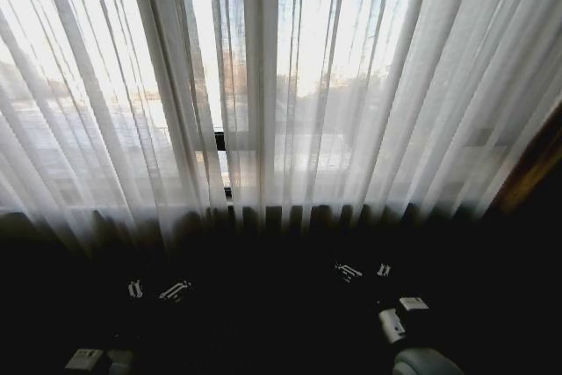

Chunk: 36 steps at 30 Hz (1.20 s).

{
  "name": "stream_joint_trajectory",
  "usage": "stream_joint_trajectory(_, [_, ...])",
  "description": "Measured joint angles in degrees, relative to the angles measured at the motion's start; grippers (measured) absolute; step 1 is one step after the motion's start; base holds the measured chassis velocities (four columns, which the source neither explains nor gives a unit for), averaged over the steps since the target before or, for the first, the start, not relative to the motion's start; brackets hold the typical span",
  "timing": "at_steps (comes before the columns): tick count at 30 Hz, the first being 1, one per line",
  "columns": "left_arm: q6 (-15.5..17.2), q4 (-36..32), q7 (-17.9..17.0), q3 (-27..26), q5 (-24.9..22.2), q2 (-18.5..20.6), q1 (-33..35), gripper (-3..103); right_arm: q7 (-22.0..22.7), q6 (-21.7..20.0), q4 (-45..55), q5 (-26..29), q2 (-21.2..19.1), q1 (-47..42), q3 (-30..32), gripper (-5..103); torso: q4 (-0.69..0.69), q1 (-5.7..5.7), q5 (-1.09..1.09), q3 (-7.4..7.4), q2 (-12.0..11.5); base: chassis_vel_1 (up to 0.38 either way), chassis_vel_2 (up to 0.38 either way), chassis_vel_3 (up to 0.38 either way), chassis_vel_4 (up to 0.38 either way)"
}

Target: Open the curtains by pulling them apart, changing their state from closed to fully open.

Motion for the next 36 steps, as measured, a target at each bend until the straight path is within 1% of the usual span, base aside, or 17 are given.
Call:
stream_joint_trajectory(3, [0.0, -0.1, 0.0, -0.1, 0.0, 0.0, 0.0, 100, -0.8, 0.2, -0.2, -0.1, 0.0, 0.0, 0.2, 100, 0.0, 0.0, 0.0, 0.0, 0.0, 0.0, 0.0, 0.0, 0.0])
stream_joint_trajectory(10, [-0.1, -0.3, 0.1, 0.0, 0.0, 0.0, 0.1, 100, -0.9, 1.5, -0.6, -0.1, 0.1, 0.0, 0.2, 100, 0.0, 0.0, 0.0, 0.0, 0.0, 0.0, 0.008, -0.001, -0.007])
stream_joint_trajectory(17, [-0.4, -0.3, 0.2, 0.1, 0.1, -0.2, 0.2, 100, -0.9, 1.8, -0.8, -0.2, 0.1, -0.1, 0.4, 100, 0.0, -0.01, 0.01, 0.0, 0.0, -0.001, 0.147, 0.021, -0.131])
stream_joint_trajectory(21, [-0.7, -0.3, 0.3, 0.1, 0.1, -0.2, 0.2, 100, -1.0, 1.8, -0.9, -0.2, 0.1, -0.1, 0.3, 100, 0.0, -0.01, 0.01, 0.0, 0.0, -0.007, 0.319, 0.006, -0.368])
stream_joint_trajectory(25, [-1.0, -0.4, 0.3, 0.1, 0.1, -0.3, 0.4, 100, -1.0, 1.9, -0.9, -0.2, 0.1, 0.0, 0.3, 100, 0.0, -0.01, 0.04, 0.0, 0.0, 0.006, 0.456, 0.006, -0.447])
stream_joint_trajectory(26, [-1.1, -0.4, 0.3, 0.2, 0.1, -0.3, 0.4, 100, -1.0, 1.9, -0.9, -0.2, 0.1, 0.0, 0.3, 100, 0.0, 0.0, -0.03, 0.0, 0.0, -0.009, 0.505, -0.013, -0.529])
stream_joint_trajectory(29, [-1.2, -0.4, 0.4, 0.2, 0.2, -0.4, 0.5, 100, -1.0, 1.9, -0.9, -0.2, 0.2, 0.0, 0.3, 100, -0.01, 0.01, -0.02, 0.0, 0.0, 0.019, 0.557, -0.008, -0.543])
stream_joint_trajectory(32, [-1.5, -0.4, 0.5, 0.3, 0.4, -0.5, 0.6, 100, -1.0, 2.0, -1.0, -0.2, 0.3, -0.1, 0.3, 100, 0.01, 0.03, -0.01, 0.01, 0.0, 0.05, 0.604, -0.034, -0.61])
stream_joint_trajectory(36, [-1.8, -0.5, 0.7, 0.4, 0.4, -0.7, 0.7, 100, -1.0, 2.2, -1.0, -0.2, 0.2, -0.2, 0.3, 100, 0.0, 0.04, 0.0, 0.01, 0.0, 0.02, 0.588, -0.027, -0.586])
